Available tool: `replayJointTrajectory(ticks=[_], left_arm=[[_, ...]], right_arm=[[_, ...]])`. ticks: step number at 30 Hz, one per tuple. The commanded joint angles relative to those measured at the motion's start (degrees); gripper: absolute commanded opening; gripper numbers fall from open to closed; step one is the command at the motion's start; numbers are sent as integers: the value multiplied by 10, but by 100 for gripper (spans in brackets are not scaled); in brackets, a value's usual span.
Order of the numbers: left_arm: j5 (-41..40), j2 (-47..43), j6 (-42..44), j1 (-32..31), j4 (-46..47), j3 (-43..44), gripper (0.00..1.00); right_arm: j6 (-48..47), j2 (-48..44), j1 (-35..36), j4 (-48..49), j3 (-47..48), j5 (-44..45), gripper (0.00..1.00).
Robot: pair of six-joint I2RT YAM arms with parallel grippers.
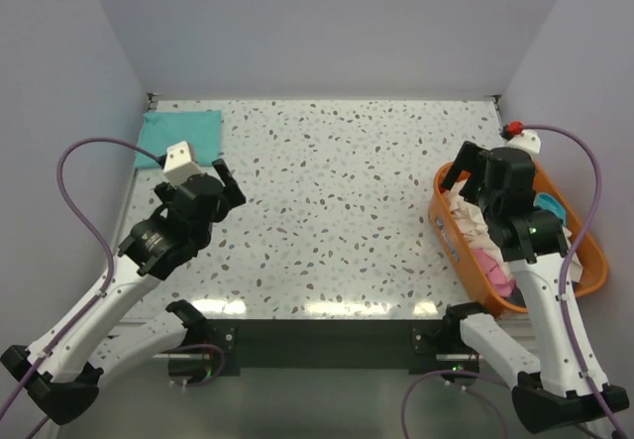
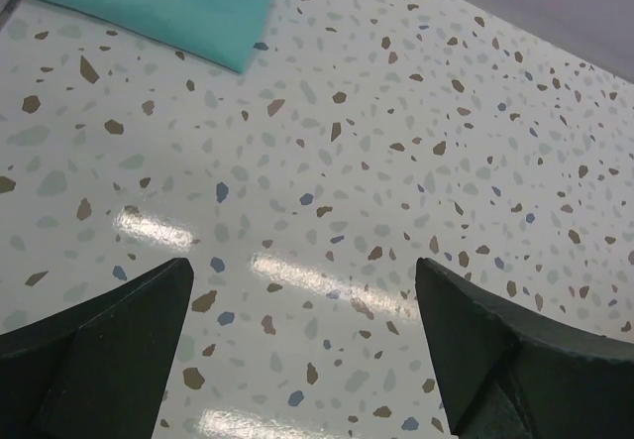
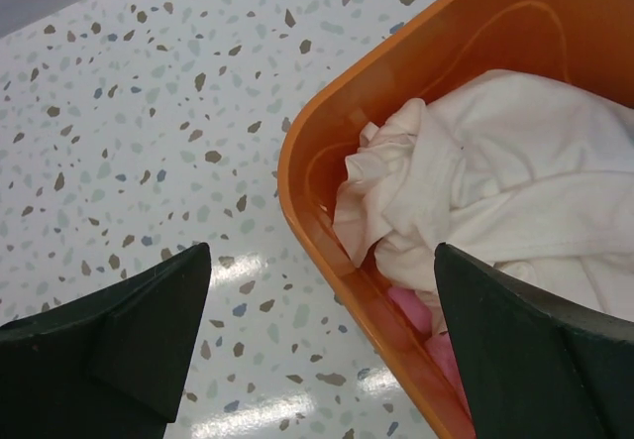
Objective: Fold and stack the t-shirts
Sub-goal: Grab the tshirt from the pile
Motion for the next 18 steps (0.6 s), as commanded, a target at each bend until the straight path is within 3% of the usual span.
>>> replayJointTrajectory(ticks=[1, 5, 11, 15, 18], left_arm=[[-5, 1, -10, 2, 6, -7, 100], [3, 12, -5, 2, 9, -8, 100], [6, 16, 1, 2, 19, -22, 100], [6, 21, 6, 2, 27, -28, 100], [8, 25, 8, 2, 25, -29, 100]], right_arm=[[-13, 0, 0, -19, 12, 47, 99], [-19, 10, 0, -29, -9, 86, 99], [81, 68, -14, -146, 9, 252, 99], [69, 101, -59, -130, -14, 192, 99], [83, 121, -97, -146, -22, 209, 99]])
